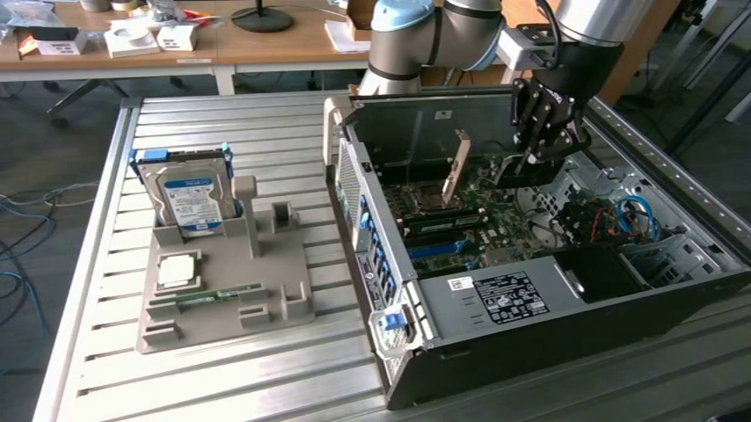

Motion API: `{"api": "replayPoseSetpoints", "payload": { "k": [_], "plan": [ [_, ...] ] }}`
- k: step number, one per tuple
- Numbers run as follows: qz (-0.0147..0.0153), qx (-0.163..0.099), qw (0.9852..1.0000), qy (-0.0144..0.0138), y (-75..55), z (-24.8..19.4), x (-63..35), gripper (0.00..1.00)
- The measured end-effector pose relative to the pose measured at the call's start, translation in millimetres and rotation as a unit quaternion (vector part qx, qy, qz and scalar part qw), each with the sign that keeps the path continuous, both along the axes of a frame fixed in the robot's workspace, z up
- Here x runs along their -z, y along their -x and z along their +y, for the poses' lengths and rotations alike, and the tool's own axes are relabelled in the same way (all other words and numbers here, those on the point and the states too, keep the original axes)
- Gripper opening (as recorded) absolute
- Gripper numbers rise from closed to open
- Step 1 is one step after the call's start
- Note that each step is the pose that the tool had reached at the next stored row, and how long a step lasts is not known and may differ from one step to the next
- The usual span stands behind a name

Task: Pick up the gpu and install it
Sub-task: 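Insert the gpu into the slot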

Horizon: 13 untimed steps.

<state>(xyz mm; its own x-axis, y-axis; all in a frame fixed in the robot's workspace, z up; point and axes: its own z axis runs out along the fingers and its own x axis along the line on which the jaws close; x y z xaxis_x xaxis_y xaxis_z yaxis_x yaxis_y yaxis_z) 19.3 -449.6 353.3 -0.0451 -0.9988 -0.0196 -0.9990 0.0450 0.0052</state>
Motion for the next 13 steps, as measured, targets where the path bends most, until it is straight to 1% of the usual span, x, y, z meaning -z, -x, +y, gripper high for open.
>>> {"api": "replayPoseSetpoints", "payload": {
  "k": [7,13],
  "plan": [
    [0.0,0.0,1.0,0.0,0.4,0.0,0.0,0.27],
    [0.0,0.0,1.0,0.0,8.0,0.0,0.1,0.27]
  ]
}}
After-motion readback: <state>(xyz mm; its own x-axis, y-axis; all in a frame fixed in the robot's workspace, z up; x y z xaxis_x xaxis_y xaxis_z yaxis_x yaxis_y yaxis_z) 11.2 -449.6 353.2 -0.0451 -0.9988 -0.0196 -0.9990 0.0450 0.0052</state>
